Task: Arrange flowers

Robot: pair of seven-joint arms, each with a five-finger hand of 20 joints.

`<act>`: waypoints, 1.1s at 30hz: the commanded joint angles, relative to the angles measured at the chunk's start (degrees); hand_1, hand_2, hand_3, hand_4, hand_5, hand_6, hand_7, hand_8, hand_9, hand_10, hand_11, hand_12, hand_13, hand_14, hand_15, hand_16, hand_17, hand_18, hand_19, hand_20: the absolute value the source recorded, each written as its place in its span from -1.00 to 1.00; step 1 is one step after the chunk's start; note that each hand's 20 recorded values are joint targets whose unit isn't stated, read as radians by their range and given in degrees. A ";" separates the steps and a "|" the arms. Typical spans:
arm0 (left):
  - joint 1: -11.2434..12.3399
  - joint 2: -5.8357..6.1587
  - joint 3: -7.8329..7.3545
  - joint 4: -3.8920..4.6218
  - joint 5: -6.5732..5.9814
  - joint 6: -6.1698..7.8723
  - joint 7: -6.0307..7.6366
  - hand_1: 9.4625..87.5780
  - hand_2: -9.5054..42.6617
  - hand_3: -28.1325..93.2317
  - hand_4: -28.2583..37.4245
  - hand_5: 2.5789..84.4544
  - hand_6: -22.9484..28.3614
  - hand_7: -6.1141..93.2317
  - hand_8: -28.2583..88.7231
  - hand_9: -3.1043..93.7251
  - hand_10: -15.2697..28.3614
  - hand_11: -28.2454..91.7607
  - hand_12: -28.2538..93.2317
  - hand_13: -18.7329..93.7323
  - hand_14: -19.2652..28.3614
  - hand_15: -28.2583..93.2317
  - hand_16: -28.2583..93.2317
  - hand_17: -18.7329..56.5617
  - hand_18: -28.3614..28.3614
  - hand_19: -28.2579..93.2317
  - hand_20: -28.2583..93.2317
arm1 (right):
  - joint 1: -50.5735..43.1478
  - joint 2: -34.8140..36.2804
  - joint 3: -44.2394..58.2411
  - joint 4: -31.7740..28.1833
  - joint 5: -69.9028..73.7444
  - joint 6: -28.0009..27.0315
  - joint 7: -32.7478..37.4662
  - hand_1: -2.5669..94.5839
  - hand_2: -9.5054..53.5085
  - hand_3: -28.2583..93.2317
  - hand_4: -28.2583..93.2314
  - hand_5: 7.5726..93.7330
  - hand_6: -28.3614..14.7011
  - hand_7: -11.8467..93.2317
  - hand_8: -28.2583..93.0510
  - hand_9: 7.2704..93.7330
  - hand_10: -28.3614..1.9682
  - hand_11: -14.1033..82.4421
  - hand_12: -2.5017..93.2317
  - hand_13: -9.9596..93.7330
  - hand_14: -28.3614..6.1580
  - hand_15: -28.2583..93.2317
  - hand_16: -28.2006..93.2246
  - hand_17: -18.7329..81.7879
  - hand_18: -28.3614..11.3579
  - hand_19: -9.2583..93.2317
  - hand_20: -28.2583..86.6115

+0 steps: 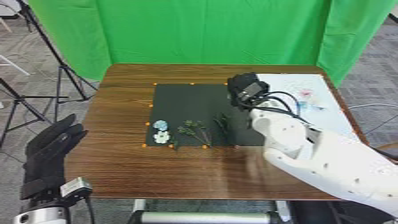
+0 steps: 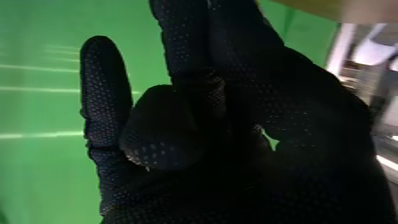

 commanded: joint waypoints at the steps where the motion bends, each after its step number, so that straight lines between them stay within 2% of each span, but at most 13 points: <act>1: -0.27 -0.79 -0.40 0.08 1.02 -1.27 -1.02 -0.56 -0.51 0.84 -0.64 -0.06 0.29 -0.52 -0.71 -0.17 0.61 0.09 -0.40 -0.22 0.95 0.50 -0.79 -0.74 0.77 0.41 -0.49 | 3.32 -7.56 -4.20 2.35 -0.88 0.56 -0.66 0.24 -1.00 0.72 -1.00 0.65 0.30 -0.23 -0.45 0.96 0.50 -0.39 -0.18 0.80 0.40 0.77 -0.17 0.07 -0.39 0.93 -0.71; 11: -1.39 -1.20 -0.56 0.56 1.87 -2.33 -1.81 -0.56 -0.51 0.84 -0.64 -0.07 0.29 -0.52 -0.71 -0.17 0.61 0.09 -0.40 -0.21 0.95 0.50 -0.79 -0.74 0.77 0.41 -0.49 | 3.64 -13.56 -7.38 4.43 -2.68 -0.17 -1.02 0.23 -1.00 0.72 -1.00 0.65 0.30 -0.23 -0.45 0.96 0.50 -0.38 -0.18 0.80 0.40 0.77 -0.17 0.07 -0.38 0.93 -0.71; 12: -1.61 -1.33 -0.58 0.63 2.12 -2.58 -2.20 -0.56 -0.51 0.84 -0.64 -0.07 0.29 -0.52 -0.71 -0.17 0.61 0.09 -0.40 -0.21 0.95 0.50 -0.79 -0.74 0.77 0.41 -0.49 | 3.83 -13.94 -8.00 4.38 -2.75 -0.33 -0.90 0.23 -1.00 0.72 -1.00 0.65 0.30 -0.23 -0.45 0.96 0.49 -0.38 -0.18 0.80 0.40 0.77 -0.17 0.06 -0.38 0.93 -0.71; 13: -1.71 -1.20 -0.49 0.64 1.92 -2.45 -1.91 -0.56 -0.51 0.84 -0.64 -0.07 0.29 -0.52 -0.71 -0.17 0.61 0.09 -0.40 -0.21 0.95 0.50 -0.79 -0.74 0.77 0.41 -0.49 | 4.03 -14.43 -8.47 4.48 -3.00 -0.32 -0.95 0.23 -1.00 0.72 -1.00 0.65 0.30 -0.23 -0.45 0.96 0.49 -0.38 -0.18 0.80 0.40 0.77 -0.17 0.06 -0.38 0.93 -0.71; 18: -2.67 -1.56 -0.50 1.00 2.80 -3.40 -2.94 -0.56 -0.51 0.84 -0.64 -0.07 0.29 -0.52 -0.70 -0.17 0.61 0.09 -0.40 -0.21 0.95 0.50 -0.79 -0.74 0.77 0.41 -0.49 | 1.80 -16.76 -6.84 5.36 -4.74 -1.64 -2.39 0.23 -1.00 0.72 -1.00 0.65 0.30 -0.23 -0.45 0.96 0.49 -0.38 -0.18 0.80 0.40 0.77 -0.17 0.06 -0.38 0.93 -0.71; 27: -3.05 -1.74 -0.44 1.18 2.84 -3.80 -3.02 -0.56 -0.51 0.84 -0.64 -0.07 0.29 -0.52 -0.71 -0.17 0.61 0.09 -0.40 -0.22 0.95 0.50 -0.79 -0.74 0.77 0.41 -0.49 | 1.30 -18.05 -7.93 7.13 -4.11 -2.17 -0.84 0.23 -1.00 0.73 -1.00 0.65 0.30 -0.23 -0.45 0.96 0.49 -0.38 -0.18 0.79 0.39 0.77 -0.17 0.06 -0.38 0.93 -0.71; 33: -3.52 -2.06 -0.15 1.43 3.15 -4.36 -3.18 -0.56 -0.51 0.84 -0.64 -0.07 0.29 -0.52 -0.71 -0.17 0.61 0.09 -0.40 -0.21 0.95 0.50 -0.79 -0.74 0.77 0.41 -0.49 | -4.31 -18.37 -1.30 7.62 -9.78 -6.19 -3.67 0.23 -1.00 0.73 -1.00 0.64 0.30 -0.22 -0.45 0.96 0.49 -0.38 -0.18 0.79 0.39 0.77 -0.17 0.06 -0.38 0.92 -0.71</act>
